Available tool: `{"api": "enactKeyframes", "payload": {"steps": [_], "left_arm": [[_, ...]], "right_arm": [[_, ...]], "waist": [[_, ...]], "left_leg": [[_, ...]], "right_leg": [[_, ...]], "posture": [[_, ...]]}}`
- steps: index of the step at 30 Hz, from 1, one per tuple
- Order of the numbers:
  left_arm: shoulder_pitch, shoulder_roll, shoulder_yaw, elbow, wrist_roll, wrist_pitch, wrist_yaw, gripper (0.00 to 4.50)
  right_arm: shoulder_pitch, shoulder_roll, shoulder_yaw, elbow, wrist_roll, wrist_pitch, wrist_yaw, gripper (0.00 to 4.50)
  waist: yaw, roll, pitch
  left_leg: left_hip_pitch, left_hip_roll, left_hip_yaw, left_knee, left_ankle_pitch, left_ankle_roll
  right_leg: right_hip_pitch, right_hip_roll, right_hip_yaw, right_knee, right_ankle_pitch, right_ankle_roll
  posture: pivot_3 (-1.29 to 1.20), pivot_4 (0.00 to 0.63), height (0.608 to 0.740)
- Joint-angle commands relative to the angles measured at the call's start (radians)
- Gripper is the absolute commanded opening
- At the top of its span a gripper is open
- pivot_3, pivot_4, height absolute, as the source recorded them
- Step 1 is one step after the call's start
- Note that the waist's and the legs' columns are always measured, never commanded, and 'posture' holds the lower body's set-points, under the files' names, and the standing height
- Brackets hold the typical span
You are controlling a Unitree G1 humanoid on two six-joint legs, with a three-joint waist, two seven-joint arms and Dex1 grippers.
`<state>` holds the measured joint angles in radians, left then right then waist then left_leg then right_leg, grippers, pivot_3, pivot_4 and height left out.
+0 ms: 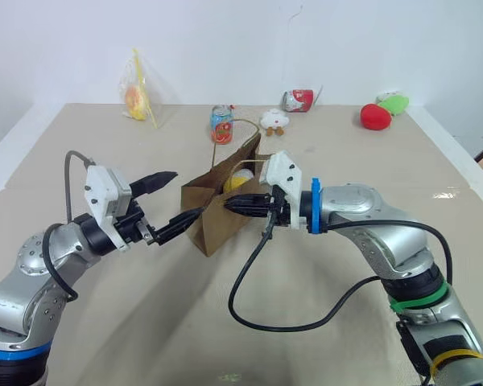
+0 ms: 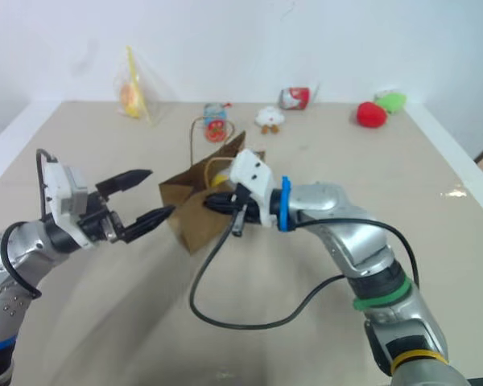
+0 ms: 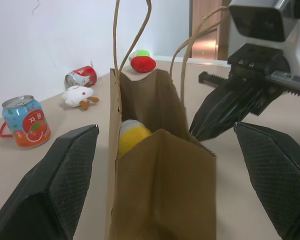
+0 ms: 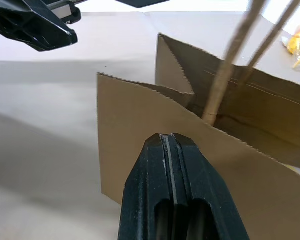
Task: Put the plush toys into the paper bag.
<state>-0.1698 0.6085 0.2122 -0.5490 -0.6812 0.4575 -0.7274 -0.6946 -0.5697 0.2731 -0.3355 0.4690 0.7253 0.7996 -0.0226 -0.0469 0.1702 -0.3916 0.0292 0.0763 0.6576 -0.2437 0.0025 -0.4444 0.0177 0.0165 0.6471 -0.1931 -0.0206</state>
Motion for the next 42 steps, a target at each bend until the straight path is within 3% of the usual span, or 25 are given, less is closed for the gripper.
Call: {"api": "enactKeyframes", "payload": {"steps": [1, 10, 27, 28, 29, 33, 34, 38, 39, 42], "left_arm": [[0.011, 0.009, -0.013, -0.030, 0.035, -0.016, 0.020, 4.50], [0.019, -0.037, -0.082, 0.005, 0.143, -0.041, 0.097, 4.50], [-0.071, -0.146, -0.148, 0.110, 0.163, -0.029, 0.136, 4.50], [-0.074, -0.147, -0.148, 0.119, 0.174, -0.035, 0.140, 3.97], [-0.077, -0.147, -0.148, 0.126, 0.179, -0.035, 0.142, 3.84], [-0.097, -0.150, -0.137, 0.160, 0.185, -0.043, 0.141, 2.40], [-0.100, -0.147, -0.139, 0.166, 0.188, -0.045, 0.135, 1.83], [-0.104, -0.141, -0.149, 0.177, 0.195, -0.050, 0.117, 0.32], [-0.105, -0.141, -0.150, 0.179, 0.196, -0.050, 0.115, 0.08], [-0.109, -0.139, -0.153, 0.189, 0.204, -0.056, 0.101, 0.08]], "right_arm": [[-0.051, 0.061, 0.012, 0.023, -0.034, -0.040, -0.011, 0.08], [-0.074, 0.098, 0.012, 0.074, -0.081, -0.068, -0.001, 0.08], [-0.065, 0.085, -0.002, 0.071, -0.118, -0.068, 0.016, 0.08], [-0.065, 0.085, -0.003, 0.071, -0.119, -0.068, 0.016, 0.00], [-0.064, 0.084, -0.004, 0.071, -0.120, -0.068, 0.016, 0.00], [-0.062, 0.079, -0.011, 0.068, -0.120, -0.067, 0.021, 0.00], [-0.061, 0.077, -0.012, 0.068, -0.119, -0.067, 0.022, 0.00], [-0.059, 0.071, -0.024, 0.059, -0.112, -0.062, 0.027, 0.00], [-0.058, 0.070, -0.030, 0.055, -0.106, -0.059, 0.029, 0.00], [-0.056, 0.076, -0.100, 0.041, -0.029, 0.010, 0.028, 0.00]], "waist": [[0.000, 0.000, 0.000], [0.000, 0.000, 0.000], [0.000, 0.000, 0.000], [0.000, 0.000, 0.000], [0.000, 0.000, 0.000], [0.000, 0.000, 0.000], [-0.001, 0.000, 0.000], [-0.001, 0.000, 0.000], [-0.001, 0.000, 0.000], [0.000, 0.000, 0.000]], "left_leg": [[0.000, 0.000, 0.000, 0.000, 0.000, 0.000], [0.000, 0.000, 0.000, 0.000, 0.000, 0.000], [0.000, 0.000, 0.000, 0.000, 0.000, 0.000], [0.000, 0.000, 0.000, 0.000, 0.000, 0.000], [0.000, 0.000, 0.000, 0.000, 0.000, 0.000], [0.000, 0.000, 0.000, 0.000, 0.000, 0.000], [0.000, 0.000, 0.000, 0.000, 0.000, 0.000], [0.000, 0.000, 0.000, 0.000, 0.000, 0.000], [0.000, 0.000, 0.000, 0.000, 0.000, 0.000], [0.000, 0.000, 0.000, 0.000, 0.000, 0.000]], "right_leg": [[0.000, 0.000, 0.000, 0.000, 0.000, 0.000], [0.000, 0.000, 0.000, 0.000, 0.000, 0.000], [0.000, 0.000, 0.000, 0.000, 0.000, 0.000], [0.000, 0.000, 0.000, 0.000, 0.000, 0.000], [0.000, 0.000, 0.000, 0.000, 0.000, 0.000], [0.000, 0.000, 0.000, 0.000, 0.000, 0.000], [0.000, 0.000, 0.000, 0.000, 0.000, 0.000], [0.000, 0.000, 0.000, 0.000, 0.000, 0.000], [0.000, 0.000, 0.000, 0.000, 0.000, 0.000], [0.000, 0.000, 0.000, 0.000, 0.000, 0.000]], "posture": [[0.00, 0.150, 0.740], [0.00, 0.150, 0.740], [0.00, 0.150, 0.740], [0.00, 0.150, 0.740], [0.00, 0.150, 0.740], [0.00, 0.150, 0.740], [0.00, 0.150, 0.740], [0.00, 0.150, 0.740], [0.00, 0.150, 0.740], [0.00, 0.150, 0.740]]}}
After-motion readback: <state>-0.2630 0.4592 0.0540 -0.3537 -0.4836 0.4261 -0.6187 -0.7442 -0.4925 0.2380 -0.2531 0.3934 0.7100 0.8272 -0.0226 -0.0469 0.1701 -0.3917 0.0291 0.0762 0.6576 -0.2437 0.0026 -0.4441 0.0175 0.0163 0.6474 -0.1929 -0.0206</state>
